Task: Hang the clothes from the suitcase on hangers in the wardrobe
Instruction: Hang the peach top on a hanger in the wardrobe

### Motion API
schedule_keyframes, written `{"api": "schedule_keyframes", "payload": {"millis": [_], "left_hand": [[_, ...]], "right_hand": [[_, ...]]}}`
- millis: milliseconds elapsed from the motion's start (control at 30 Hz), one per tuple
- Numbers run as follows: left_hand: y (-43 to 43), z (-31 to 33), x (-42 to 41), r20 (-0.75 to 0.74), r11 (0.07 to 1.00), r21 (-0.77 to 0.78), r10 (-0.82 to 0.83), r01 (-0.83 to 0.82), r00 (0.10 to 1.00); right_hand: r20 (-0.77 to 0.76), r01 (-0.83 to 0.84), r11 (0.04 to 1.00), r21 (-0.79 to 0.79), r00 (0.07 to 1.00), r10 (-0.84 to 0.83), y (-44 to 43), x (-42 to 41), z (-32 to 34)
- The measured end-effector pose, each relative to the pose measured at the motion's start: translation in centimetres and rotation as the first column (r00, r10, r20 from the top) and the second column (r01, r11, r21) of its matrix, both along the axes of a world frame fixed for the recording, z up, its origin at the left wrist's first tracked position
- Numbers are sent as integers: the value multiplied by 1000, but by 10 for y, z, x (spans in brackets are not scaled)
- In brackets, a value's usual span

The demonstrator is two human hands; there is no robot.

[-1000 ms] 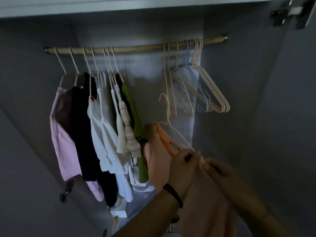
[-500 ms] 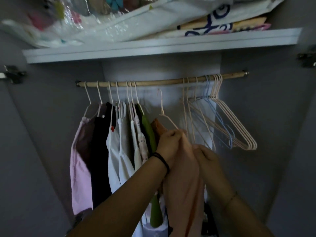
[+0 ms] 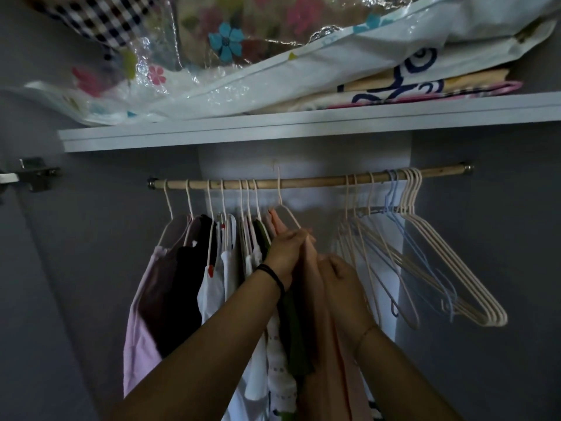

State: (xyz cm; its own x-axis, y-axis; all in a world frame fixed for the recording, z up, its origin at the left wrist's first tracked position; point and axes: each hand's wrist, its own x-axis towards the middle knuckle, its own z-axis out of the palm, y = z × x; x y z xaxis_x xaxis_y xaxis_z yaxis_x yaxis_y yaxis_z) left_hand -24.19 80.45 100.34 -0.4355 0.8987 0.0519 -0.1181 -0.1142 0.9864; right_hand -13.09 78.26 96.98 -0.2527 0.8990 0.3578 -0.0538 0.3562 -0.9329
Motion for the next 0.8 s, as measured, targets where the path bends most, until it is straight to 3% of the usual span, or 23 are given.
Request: {"api": "schedule_keyframes", "payload": {"millis": [200, 367, 467, 600, 800], "left_hand": [[3, -24, -12, -29, 991, -78, 111, -113, 993], [-6, -34, -18, -27, 989, -94, 109, -111, 994], [-13, -39, -19, 15, 990, -87, 110, -109, 994], [-23, -47, -21, -59, 990, -90, 101, -106, 993], [-72, -44, -2, -130, 993, 9, 115, -115, 985]], "right_hand": [[17, -26, 997, -70, 999, 27, 14, -22, -32], [18, -68, 996, -61, 997, 70, 7, -25, -41], [-7, -91, 993, -73, 996, 91, 4, -22, -43], [-71, -142, 986, -91, 988, 136, -4, -13, -41], [-47, -196, 980, -31, 980, 195, -21, 1, -45]]}}
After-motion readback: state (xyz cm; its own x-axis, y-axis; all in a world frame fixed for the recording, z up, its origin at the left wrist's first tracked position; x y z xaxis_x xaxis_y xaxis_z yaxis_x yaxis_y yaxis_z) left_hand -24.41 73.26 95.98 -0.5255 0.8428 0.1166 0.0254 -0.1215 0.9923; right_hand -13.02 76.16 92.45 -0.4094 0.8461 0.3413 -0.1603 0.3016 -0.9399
